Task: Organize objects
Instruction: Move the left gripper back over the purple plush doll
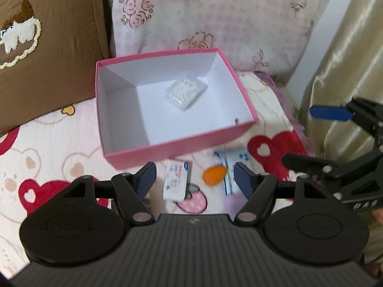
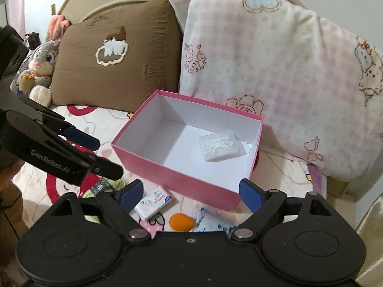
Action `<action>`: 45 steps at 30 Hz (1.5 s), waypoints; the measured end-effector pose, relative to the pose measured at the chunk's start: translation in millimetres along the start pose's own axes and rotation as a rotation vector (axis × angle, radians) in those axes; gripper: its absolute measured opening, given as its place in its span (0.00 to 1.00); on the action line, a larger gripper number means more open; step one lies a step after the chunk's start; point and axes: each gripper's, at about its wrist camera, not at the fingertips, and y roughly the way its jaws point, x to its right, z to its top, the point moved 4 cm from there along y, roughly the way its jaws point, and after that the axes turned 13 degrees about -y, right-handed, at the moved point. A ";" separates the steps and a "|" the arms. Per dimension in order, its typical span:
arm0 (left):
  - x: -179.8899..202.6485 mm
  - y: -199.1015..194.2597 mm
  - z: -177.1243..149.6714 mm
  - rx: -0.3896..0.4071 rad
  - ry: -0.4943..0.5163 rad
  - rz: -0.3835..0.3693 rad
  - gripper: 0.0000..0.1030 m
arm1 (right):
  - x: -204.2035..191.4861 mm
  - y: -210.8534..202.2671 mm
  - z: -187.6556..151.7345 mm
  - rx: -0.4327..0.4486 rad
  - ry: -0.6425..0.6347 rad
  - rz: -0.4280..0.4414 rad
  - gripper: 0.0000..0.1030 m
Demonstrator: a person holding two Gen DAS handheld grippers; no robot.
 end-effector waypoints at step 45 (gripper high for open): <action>21.2 14.0 -137.6 -0.097 0.144 -0.004 0.81 | -72.0 -10.0 -132.5 -0.067 0.011 0.255 0.92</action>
